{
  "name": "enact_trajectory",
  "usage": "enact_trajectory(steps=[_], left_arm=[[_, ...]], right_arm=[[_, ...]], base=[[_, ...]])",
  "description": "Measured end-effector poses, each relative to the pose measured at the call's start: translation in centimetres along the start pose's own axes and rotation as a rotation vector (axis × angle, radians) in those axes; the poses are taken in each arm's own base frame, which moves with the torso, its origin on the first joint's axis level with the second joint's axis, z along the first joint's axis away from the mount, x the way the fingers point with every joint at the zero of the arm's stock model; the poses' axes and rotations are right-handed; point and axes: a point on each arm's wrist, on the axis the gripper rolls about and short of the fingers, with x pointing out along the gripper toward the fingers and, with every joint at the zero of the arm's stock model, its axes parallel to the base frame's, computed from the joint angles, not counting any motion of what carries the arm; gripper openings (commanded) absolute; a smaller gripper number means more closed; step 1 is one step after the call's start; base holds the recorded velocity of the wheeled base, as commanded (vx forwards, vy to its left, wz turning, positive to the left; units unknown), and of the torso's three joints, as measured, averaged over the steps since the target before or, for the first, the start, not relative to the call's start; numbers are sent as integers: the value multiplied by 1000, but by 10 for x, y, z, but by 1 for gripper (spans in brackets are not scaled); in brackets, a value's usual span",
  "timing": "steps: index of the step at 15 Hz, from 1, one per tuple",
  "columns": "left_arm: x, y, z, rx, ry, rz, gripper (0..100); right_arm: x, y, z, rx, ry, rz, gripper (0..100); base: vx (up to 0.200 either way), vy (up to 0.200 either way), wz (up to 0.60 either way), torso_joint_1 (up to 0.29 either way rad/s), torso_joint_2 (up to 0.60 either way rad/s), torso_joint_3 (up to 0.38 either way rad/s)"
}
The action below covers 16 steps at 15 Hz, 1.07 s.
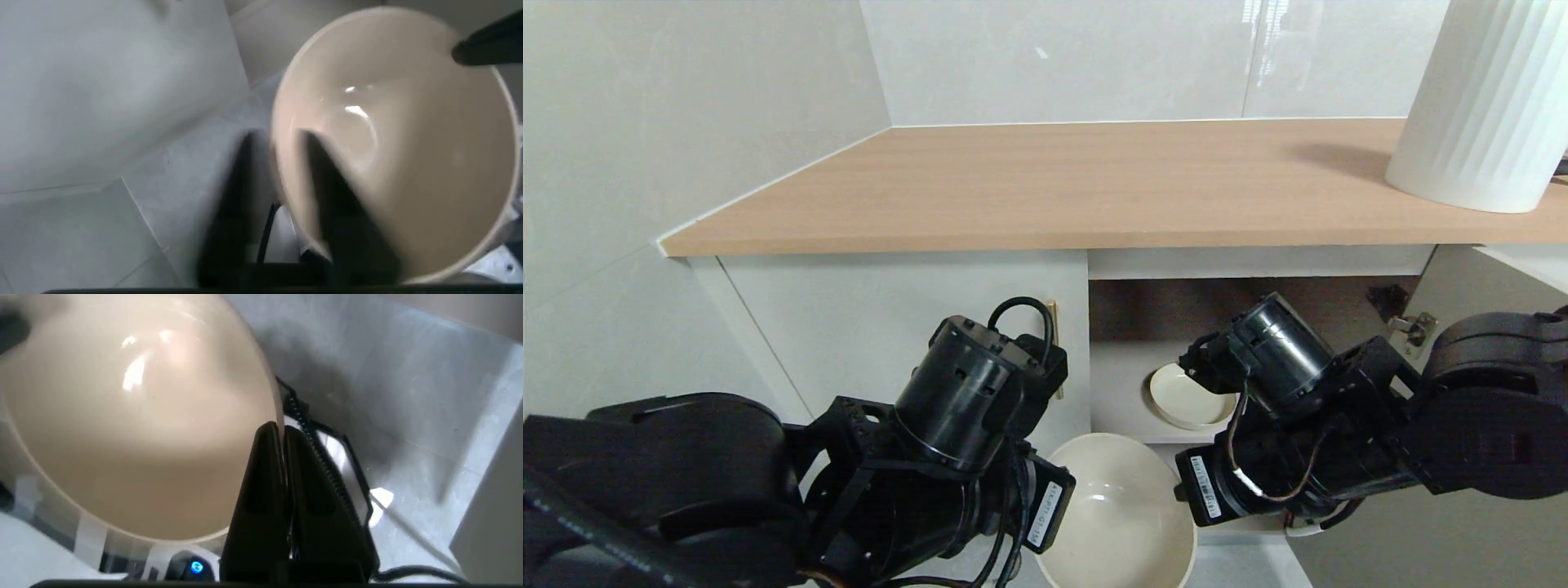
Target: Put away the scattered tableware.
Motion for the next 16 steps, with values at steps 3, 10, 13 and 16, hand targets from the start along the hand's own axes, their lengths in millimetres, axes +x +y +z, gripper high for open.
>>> enact_trajectory(steps=[3,10,13,16], left_arm=[[-5,1,4,-32,-24,2,100],[-43,28,22,-113,-162,43,100],[-47,30,23,-123,-178,43,100],[-49,31,27,-133,-209,39,100]], right_arm=[[0,-1,1,5,-2,-1,0],[42,-58,34,389,-158,-128,0],[57,-92,47,505,-255,-187,0],[69,-113,57,561,-314,-202,0]], base=[[0,0,0,0,0,0],[0,0,0,0,0,0],[0,0,0,0,0,0],[0,0,0,0,0,0]])
